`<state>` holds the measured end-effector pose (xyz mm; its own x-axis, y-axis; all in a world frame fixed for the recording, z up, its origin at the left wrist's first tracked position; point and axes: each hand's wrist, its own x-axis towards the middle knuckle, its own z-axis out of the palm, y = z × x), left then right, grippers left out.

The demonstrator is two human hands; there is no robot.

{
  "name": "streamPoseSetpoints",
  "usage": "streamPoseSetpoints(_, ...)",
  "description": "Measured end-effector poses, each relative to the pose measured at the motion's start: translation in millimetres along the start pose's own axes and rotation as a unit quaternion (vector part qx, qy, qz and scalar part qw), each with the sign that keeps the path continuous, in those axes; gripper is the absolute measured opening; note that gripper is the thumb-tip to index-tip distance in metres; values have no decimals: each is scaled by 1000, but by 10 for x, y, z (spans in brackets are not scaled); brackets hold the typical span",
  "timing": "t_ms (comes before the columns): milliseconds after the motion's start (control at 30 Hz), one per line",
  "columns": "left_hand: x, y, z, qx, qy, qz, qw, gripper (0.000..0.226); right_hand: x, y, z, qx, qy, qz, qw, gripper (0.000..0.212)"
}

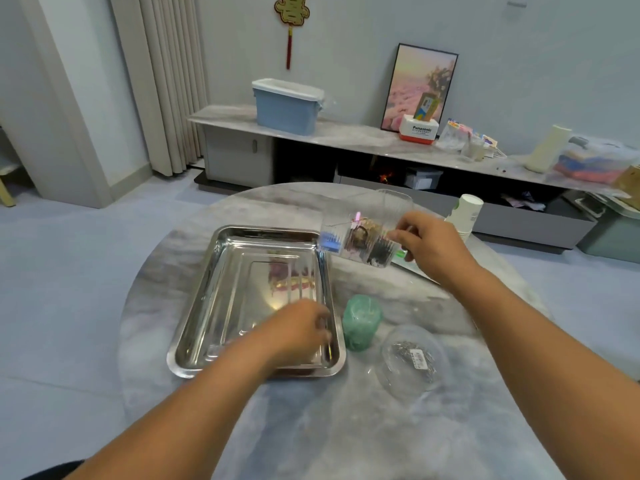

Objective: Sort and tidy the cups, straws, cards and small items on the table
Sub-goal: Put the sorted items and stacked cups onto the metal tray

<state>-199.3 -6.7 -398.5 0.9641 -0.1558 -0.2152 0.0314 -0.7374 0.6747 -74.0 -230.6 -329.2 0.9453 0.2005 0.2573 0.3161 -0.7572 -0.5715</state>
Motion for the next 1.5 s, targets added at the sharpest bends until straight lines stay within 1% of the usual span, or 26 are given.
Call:
streamPoseSetpoints(33,62,-22,-161,-13,43,-28,999,33,80,-75,48,-2,-15,-10,1000,20)
streamPoseSetpoints(67,114,-50,-326,-53,97,-59,992,44,157,-147,90,-4,-33,-20,999,19)
streamPoseSetpoints(133,243,-195,-627,-159,206,-93,961,80,305,-271,176,-1,-76,-36,996,19)
streamPoseSetpoints(167,315,-293,-751,-203,241,-91,945,99,389,-324,225,4,-97,-43,994,19)
streamPoseSetpoints(200,367,-367,-829,-244,252,-85,932,113,454,-364,263,11,-116,-49,992,18)
streamPoseSetpoints(233,424,-440,-871,-278,245,-78,925,120,522,-397,305,17,-136,-55,989,17)
streamPoseSetpoints(300,525,-554,-854,-319,209,-66,922,128,641,-446,386,22,-181,-67,981,13)
streamPoseSetpoints(400,630,-707,-768,-369,147,-76,915,137,802,-498,542,26,-245,-78,966,10)
streamPoseSetpoints(467,683,-799,-739,-389,121,-80,910,139,914,-507,663,30,-273,-78,958,9)
streamPoseSetpoints(500,717,-834,-715,-379,126,-83,913,137,968,-502,720,27,-280,-80,956,7)
streamPoseSetpoints(533,745,-843,-667,-363,144,-86,916,134,1017,-486,767,24,-283,-81,956,5)
streamPoseSetpoints(600,801,-809,-534,-330,209,-98,915,124,1103,-440,859,31,-275,-74,958,2)
streamPoseSetpoints(667,858,-737,-371,-305,266,-113,907,118,1162,-395,953,50,-261,-58,962,12)
streamPoseSetpoints(800,989,-600,-127,-265,323,-141,897,115,1238,-341,1114,55,-238,-40,969,22)
streamPoseSetpoints(900,1078,-485,20,-249,338,-142,896,111,1270,-297,1158,43,-210,-31,976,23)
streamPoseSetpoints(1000,1135,-370,175,-221,341,-122,905,102,1289,-248,1150,31,-191,-31,981,23)
streamPoseSetpoints(1133,1160,-382,232,-200,350,-115,908,100,1267,-169,1116,49,-195,-41,979,23)
streamPoseSetpoints(1200,1167,-434,223,-205,340,-111,911,102,1249,-23,1080,18,-165,-51,985,36)
streamPoseSetpoints(1267,1169,-465,223,-213,330,-105,914,104,1250,210,977,-33,-119,-22,992,48)
streamPoseSetpoints(1300,1163,-475,221,-217,329,-102,913,105,1262,359,909,-79,-110,4,991,54)
streamPoseSetpoints(1333,1154,-484,225,-224,329,-97,912,108,1260,512,835,-138,-119,35,983,61)
streamPoseSetpoints(1400,1142,-499,213,-248,322,-84,910,117,1229,808,701,-241,-172,99,950,82)
streamPoseSetpoints(1467,1115,-476,170,-295,302,-72,903,121,1160,1028,610,-272,-222,149,924,100)
streamPoseSetpoints(1500,1114,-447,148,-322,292,-66,898,116,1132,1123,574,-271,-240,169,917,105)
